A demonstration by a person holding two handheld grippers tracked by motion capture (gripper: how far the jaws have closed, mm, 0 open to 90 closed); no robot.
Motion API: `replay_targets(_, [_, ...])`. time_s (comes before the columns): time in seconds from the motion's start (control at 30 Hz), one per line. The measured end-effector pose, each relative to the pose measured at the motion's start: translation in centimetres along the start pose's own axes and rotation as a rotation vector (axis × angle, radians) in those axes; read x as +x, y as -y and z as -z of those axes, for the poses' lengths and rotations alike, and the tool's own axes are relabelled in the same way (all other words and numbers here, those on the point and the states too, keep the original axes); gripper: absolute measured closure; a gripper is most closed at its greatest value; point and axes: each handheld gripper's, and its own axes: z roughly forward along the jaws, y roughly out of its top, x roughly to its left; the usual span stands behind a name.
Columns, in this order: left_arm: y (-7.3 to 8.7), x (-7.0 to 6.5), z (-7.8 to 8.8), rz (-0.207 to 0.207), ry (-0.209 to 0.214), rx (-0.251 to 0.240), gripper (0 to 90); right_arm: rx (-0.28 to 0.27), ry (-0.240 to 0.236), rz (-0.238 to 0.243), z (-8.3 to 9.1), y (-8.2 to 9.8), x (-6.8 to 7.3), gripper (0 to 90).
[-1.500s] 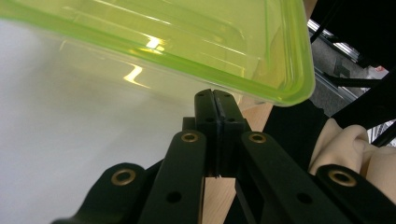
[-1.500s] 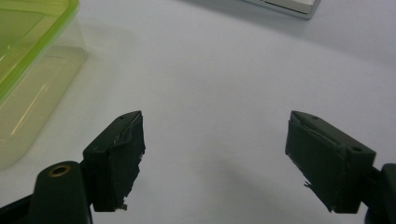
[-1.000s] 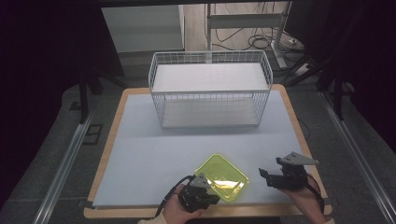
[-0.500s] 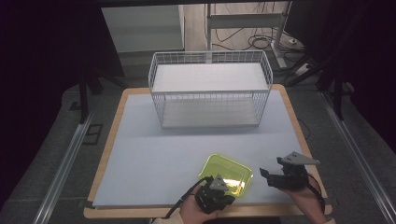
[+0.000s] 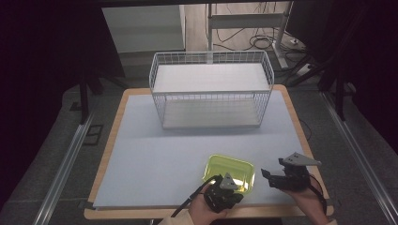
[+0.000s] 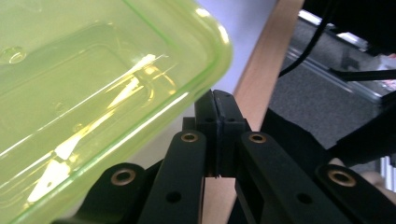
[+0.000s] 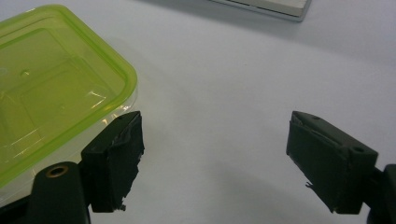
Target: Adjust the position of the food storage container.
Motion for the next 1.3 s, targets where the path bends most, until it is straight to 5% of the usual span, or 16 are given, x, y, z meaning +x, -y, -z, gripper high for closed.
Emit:
replay_targets(0.2, [0.5,-0.8,2.4,0.001,0.064,-0.041,90.0,-0.003,0.001,-0.004,0.1,0.0,-0.1,18.6])
replay_targets(0.33, [0.6,-0.5,5.6,-0.001,0.073,-0.098,90.0,-0.004,0.004,-0.004,0.2,0.0,-0.1,18.6])
replay_targets(0.5, [1.6,1.8,8.9,0.068,0.015,-0.162,89.9,-0.004,0.009,-0.006,0.4,0.2,-0.3,18.6])
replay_targets(0.6, [2.9,4.3,10.8,0.128,-0.063,-0.191,90.0,-0.004,0.014,-0.015,0.5,0.3,-0.4,18.8])
replay_targets(0.77, [4.0,6.4,11.4,0.174,-0.127,-0.186,90.0,0.003,0.003,-0.013,0.6,0.3,-0.2,23.0])
replay_targets(0.87, [4.4,7.7,11.0,0.199,-0.145,-0.168,90.0,0.02,-0.063,0.011,0.8,0.3,0.5,36.0])
replay_targets(1.0, [4.6,8.7,10.7,0.206,-0.173,-0.15,90.0,0.034,-0.094,0.038,1.0,0.4,1.2,48.1])
replay_targets(1.07, [4.8,9.2,10.9,0.211,-0.188,-0.154,89.9,0.044,-0.124,0.061,1.7,0.7,2.1,75.9])
replay_targets(1.13, [4.9,9.3,11.1,0.213,-0.197,-0.16,89.6,0.051,-0.137,0.063,1.8,0.8,2.2,80.4])
replay_targets(1.2, [5.2,9.9,11.4,0.22,-0.222,-0.169,79.8,0.079,-0.181,0.097,2.5,1.2,3.3,89.1])
replay_targets(1.3, [5.5,10.2,11.6,0.233,-0.234,-0.183,64.6,0.098,-0.214,0.127,2.6,1.6,4.3,89.2])
